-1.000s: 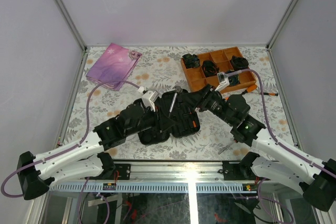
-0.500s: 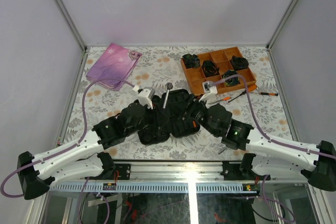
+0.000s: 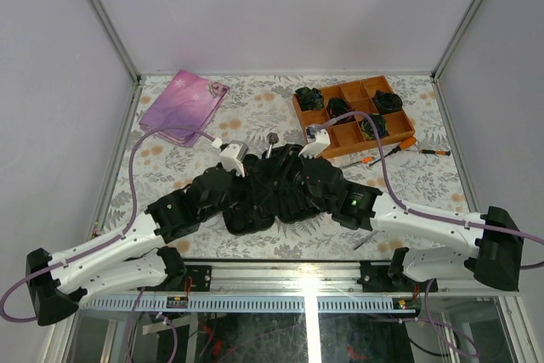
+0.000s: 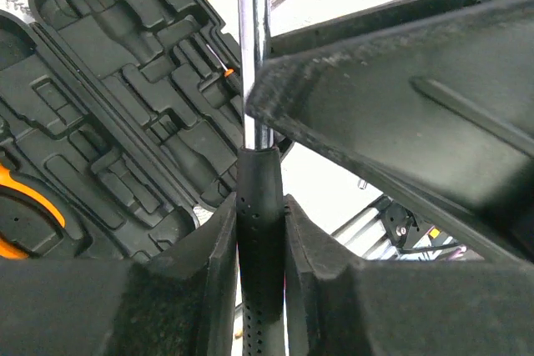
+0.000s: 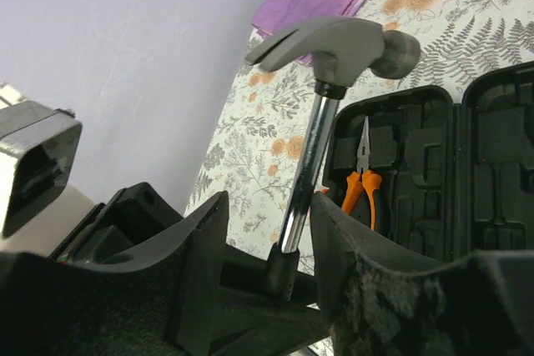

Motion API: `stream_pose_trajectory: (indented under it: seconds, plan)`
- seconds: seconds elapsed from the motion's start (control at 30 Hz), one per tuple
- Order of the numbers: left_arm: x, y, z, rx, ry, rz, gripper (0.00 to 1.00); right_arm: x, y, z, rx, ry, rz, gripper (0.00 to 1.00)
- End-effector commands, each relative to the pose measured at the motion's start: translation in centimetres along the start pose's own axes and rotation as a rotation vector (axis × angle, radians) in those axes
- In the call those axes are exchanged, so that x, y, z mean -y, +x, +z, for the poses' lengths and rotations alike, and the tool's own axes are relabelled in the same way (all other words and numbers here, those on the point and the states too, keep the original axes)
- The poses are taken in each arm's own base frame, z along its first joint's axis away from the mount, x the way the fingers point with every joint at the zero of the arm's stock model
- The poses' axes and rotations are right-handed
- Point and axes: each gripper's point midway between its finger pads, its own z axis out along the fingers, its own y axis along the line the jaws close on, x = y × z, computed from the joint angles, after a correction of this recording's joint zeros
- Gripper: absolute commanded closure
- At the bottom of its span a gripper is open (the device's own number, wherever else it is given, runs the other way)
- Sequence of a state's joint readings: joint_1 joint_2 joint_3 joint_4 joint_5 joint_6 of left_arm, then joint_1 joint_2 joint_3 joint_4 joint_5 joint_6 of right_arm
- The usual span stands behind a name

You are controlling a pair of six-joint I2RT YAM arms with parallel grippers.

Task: Sort the tools into containers
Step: Adjust the hammer.

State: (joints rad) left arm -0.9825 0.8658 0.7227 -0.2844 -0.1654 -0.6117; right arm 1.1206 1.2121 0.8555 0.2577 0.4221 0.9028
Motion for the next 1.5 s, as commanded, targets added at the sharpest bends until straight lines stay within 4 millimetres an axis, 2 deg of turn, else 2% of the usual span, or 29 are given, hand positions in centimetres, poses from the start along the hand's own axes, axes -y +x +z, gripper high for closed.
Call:
stream_pose_trajectory:
  seconds: [0.0, 0.27, 0.43, 0.57, 0.6, 0.7, 0.77, 0.93, 1.07, 1.27, 1.47]
  plan:
    - [1.7, -2.2, -0.5, 0.092, 0.074, 0.008, 0.98, -1.0, -1.7, 0.7, 0.055, 0.042, 0.035, 0.53]
    - [2.0, -2.3, -0.9, 0.101, 0.095, 0.010, 0.98, -0.1, -0.7, 1.7, 0.013, 0.108, 0.014, 0.75]
    - [2.1, -2.8, -1.5, 0.127, 0.110, 0.011, 0.97, 0.6, -0.7, 2.1, 0.003, 0.123, 0.036, 0.89]
    - [2.2, -2.9, -1.8, 0.137, 0.121, 0.015, 0.92, 0.7, -0.7, 2.0, -0.023, 0.082, 0.073, 0.99]
    - [2.2, -2.8, -1.9, 0.137, 0.125, 0.016, 0.88, 0.5, -0.8, 2.0, -0.022, 0.063, 0.083, 1.00]
    - [2.5, -2.7, -2.2, 0.133, 0.149, 0.012, 0.64, -0.4, -1.8, 1.5, -0.007, -0.014, 0.103, 1.00]
    - [2.7, -2.7, -2.5, 0.144, 0.171, 0.006, 0.52, -1.2, -2.4, 1.1, -0.001, -0.058, 0.089, 1.00]
    - [3.6, -3.4, -3.9, 0.183, 0.236, -0.013, 0.34, -2.4, -3.4, -0.1, 0.010, -0.134, 0.030, 1.00]
    - [4.6, -3.9, -5.0, 0.189, 0.290, -0.015, 0.28, -4.0, -3.7, -1.4, -0.012, -0.222, -0.015, 1.00]
    - [7.0, -3.8, -6.7, 0.180, 0.432, 0.008, 0.27, -7.1, -4.0, -3.8, -0.028, -0.410, -0.053, 1.00]
    - [9.2, -3.7, -8.2, 0.170, 0.573, 0.036, 0.27, -10.7, -4.2, -6.0, -0.044, -0.620, -0.011, 1.00]
